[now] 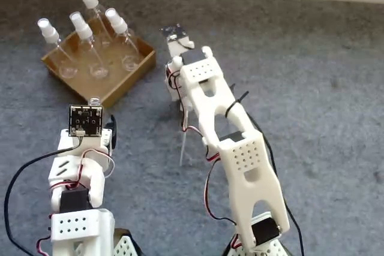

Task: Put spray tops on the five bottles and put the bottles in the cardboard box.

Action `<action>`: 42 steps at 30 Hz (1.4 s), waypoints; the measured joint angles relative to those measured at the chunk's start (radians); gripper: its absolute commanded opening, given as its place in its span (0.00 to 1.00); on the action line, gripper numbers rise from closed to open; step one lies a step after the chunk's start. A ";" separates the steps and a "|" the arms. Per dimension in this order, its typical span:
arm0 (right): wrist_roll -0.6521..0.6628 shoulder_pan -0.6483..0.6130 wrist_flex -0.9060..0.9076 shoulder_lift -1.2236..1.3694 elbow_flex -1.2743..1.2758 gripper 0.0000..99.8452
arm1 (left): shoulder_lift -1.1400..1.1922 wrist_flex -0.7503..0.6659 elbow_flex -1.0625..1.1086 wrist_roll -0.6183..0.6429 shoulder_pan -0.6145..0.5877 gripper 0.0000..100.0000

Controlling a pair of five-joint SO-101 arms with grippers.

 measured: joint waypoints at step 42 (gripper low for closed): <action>0.221 0.308 0.408 -0.224 -0.689 0.11 | 0.000 -0.034 0.061 -0.005 0.204 0.06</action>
